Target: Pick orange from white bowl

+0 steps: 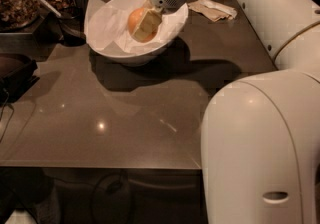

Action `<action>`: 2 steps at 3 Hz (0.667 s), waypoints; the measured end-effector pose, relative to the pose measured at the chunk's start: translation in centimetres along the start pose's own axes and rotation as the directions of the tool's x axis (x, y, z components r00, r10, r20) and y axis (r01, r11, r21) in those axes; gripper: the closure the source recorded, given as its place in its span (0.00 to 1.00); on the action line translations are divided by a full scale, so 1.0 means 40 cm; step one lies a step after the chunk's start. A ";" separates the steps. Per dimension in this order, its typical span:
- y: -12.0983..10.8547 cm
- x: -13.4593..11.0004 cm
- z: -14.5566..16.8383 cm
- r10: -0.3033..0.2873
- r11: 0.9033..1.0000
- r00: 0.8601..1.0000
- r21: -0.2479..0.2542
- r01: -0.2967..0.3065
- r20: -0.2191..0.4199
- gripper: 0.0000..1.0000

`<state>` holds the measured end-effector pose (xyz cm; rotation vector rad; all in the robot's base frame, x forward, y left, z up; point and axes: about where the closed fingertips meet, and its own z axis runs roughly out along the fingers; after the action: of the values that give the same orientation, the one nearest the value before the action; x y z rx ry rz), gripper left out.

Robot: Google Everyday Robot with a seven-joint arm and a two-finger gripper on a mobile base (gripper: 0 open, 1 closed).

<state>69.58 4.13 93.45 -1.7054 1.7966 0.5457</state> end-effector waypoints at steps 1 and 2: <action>0.093 -0.018 0.002 0.098 0.995 0.995 -0.003 -0.098 -0.009 1.00; 0.104 -0.039 0.000 0.091 0.996 0.996 0.003 -0.091 -0.010 1.00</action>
Offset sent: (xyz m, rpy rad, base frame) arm -0.0252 0.0065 0.0101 0.0153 0.0343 -0.0637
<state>65.45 5.67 94.07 -1.6334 1.8886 0.5743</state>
